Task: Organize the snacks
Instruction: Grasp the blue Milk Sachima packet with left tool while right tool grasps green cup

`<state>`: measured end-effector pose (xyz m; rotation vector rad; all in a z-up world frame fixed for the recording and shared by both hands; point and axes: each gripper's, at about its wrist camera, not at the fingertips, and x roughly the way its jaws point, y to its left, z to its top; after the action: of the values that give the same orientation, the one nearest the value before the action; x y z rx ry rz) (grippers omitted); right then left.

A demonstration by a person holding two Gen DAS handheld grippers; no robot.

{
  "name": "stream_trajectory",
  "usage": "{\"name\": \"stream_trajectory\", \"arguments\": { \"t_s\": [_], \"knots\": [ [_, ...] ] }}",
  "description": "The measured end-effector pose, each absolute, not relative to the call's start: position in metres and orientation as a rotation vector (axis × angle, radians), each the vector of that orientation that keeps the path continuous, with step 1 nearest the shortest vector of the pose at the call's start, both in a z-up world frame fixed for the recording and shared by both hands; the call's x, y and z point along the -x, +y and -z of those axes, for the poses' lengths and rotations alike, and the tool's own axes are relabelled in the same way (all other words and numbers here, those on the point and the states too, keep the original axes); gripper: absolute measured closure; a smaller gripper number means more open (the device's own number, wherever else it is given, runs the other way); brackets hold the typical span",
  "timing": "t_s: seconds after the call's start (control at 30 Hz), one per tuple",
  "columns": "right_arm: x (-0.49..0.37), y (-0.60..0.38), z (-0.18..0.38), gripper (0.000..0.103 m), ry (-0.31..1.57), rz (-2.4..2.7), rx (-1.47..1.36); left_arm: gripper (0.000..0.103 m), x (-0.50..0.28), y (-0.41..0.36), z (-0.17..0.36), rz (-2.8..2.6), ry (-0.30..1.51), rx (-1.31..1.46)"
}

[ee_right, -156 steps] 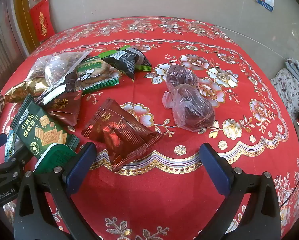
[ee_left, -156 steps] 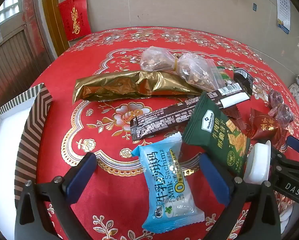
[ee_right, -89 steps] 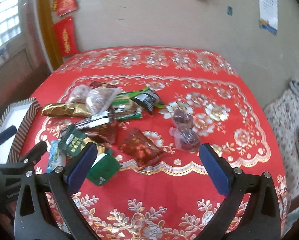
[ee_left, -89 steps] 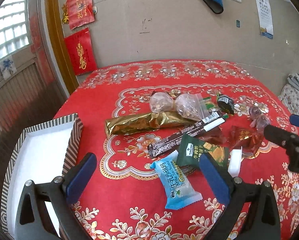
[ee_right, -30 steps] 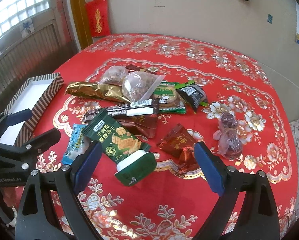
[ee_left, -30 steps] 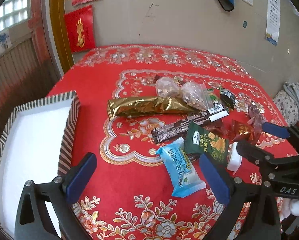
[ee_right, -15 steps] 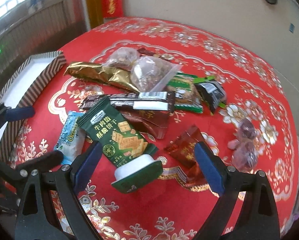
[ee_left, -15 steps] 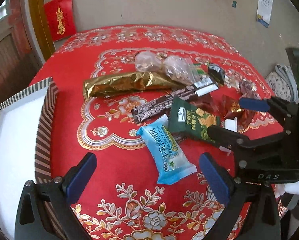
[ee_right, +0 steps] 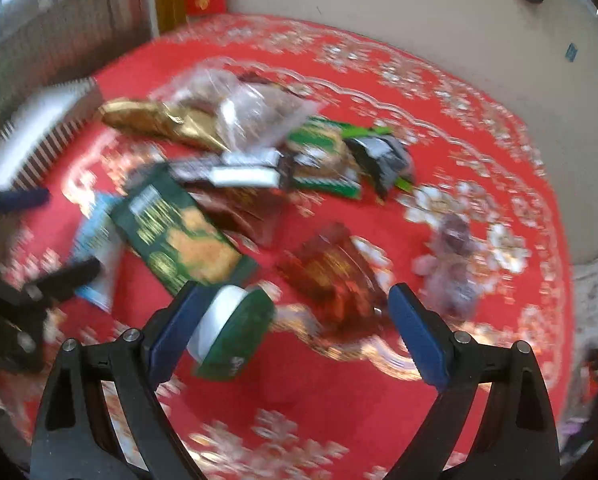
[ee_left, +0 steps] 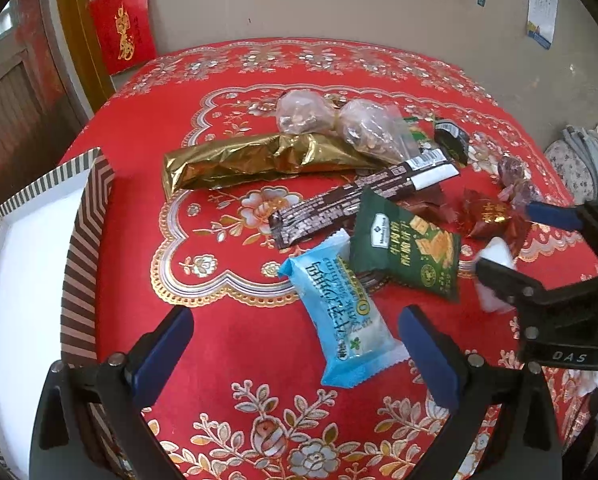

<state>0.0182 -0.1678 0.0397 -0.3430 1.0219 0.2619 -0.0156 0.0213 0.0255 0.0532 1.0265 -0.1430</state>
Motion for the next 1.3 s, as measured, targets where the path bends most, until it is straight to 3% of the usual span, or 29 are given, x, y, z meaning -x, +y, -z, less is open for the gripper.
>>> {"name": "stream_trajectory", "arguments": {
  "t_s": [0.27, 0.93, 1.0, 1.07, 1.13, 1.27, 1.3],
  "knots": [
    [-0.006, -0.208, -0.063, 0.009, 0.983, -0.229, 0.241, 0.0, 0.011, 0.02, -0.027, 0.123, 1.019, -0.056],
    [0.01, -0.186, -0.038, 0.009, 1.045, -0.305, 0.189, 0.0, 0.011, 0.015, -0.025, 0.108, 1.04, -0.055],
    [0.011, -0.185, -0.039, 0.009, 1.041, -0.307, 0.189, 0.007, 0.013, 0.012, -0.025, 0.108, 1.036, -0.059],
    [0.011, -0.186, -0.039, 0.009, 1.042, -0.306, 0.182, 0.028, 0.012, 0.012, -0.023, 0.093, 1.042, -0.071],
    [0.011, -0.187, -0.039, 0.009, 1.043, -0.305, 0.172, 0.035, 0.012, 0.012, -0.021, 0.12, 1.051, -0.055],
    [0.012, -0.187, -0.039, 0.009, 1.042, -0.315, 0.16, 0.064, 0.01, 0.012, -0.018, 0.116, 1.059, -0.085],
    [0.012, -0.186, -0.039, 0.009, 1.041, -0.317, 0.16, 0.066, 0.009, 0.013, -0.017, 0.123, 1.067, -0.079]
  ]
}}
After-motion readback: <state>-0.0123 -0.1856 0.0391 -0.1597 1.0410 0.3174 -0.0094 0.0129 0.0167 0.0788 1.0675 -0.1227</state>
